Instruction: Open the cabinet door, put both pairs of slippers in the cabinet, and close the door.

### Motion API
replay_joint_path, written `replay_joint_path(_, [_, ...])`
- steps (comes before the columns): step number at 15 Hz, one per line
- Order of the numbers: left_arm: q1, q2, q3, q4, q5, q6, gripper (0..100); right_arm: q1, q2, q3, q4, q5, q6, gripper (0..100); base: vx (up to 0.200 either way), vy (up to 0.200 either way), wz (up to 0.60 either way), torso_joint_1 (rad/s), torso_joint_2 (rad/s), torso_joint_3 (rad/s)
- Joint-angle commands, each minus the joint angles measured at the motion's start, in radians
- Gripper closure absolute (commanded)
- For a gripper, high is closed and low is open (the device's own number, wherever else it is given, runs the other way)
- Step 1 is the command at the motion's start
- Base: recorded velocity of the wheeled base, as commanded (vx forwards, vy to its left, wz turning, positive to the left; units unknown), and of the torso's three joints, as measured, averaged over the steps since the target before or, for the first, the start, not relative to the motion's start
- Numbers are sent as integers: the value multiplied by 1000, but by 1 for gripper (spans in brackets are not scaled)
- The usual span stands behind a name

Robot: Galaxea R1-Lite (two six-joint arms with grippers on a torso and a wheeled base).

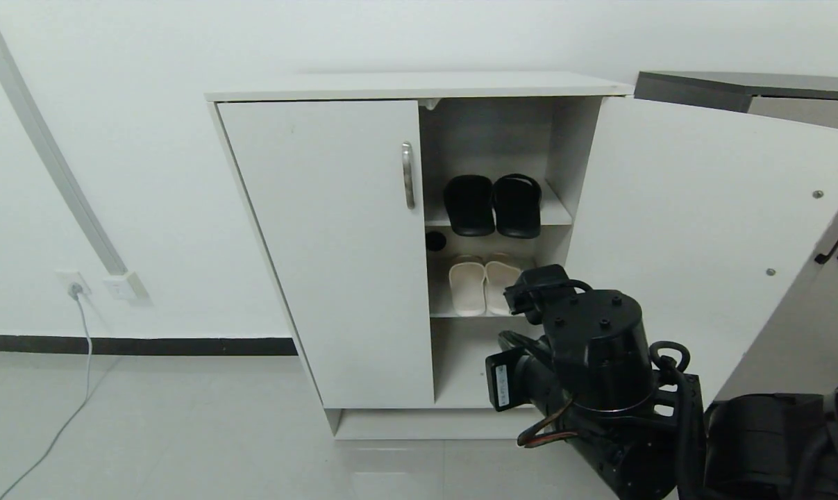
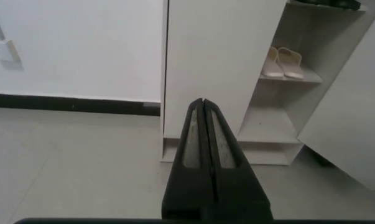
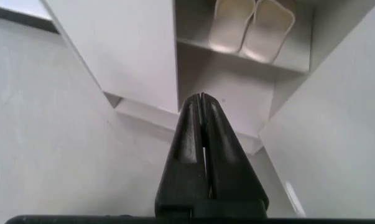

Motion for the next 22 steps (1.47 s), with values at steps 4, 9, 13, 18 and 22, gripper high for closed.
replay_joint_path(4, [1, 1, 0, 0, 1, 0, 100, -10, 1, 23, -15, 2, -22, 100, 0, 0, 0, 0, 0, 0])
replay_joint_path(9, [1, 1, 0, 0, 1, 0, 100, -10, 3, 26, -19, 2, -22, 100, 0, 0, 0, 0, 0, 0])
replay_joint_path(13, [1, 1, 0, 0, 1, -2, 100, -10, 4, 27, -19, 2, -24, 100, 0, 0, 0, 0, 0, 0])
replay_joint_path(18, [1, 1, 0, 0, 1, -2, 100, -10, 4, 30, -17, 5, -25, 100, 0, 0, 0, 0, 0, 0])
replay_joint_path(22, [1, 1, 0, 0, 1, 0, 100, -10, 4, 30, -19, 5, -24, 100, 0, 0, 0, 13, -187, -304])
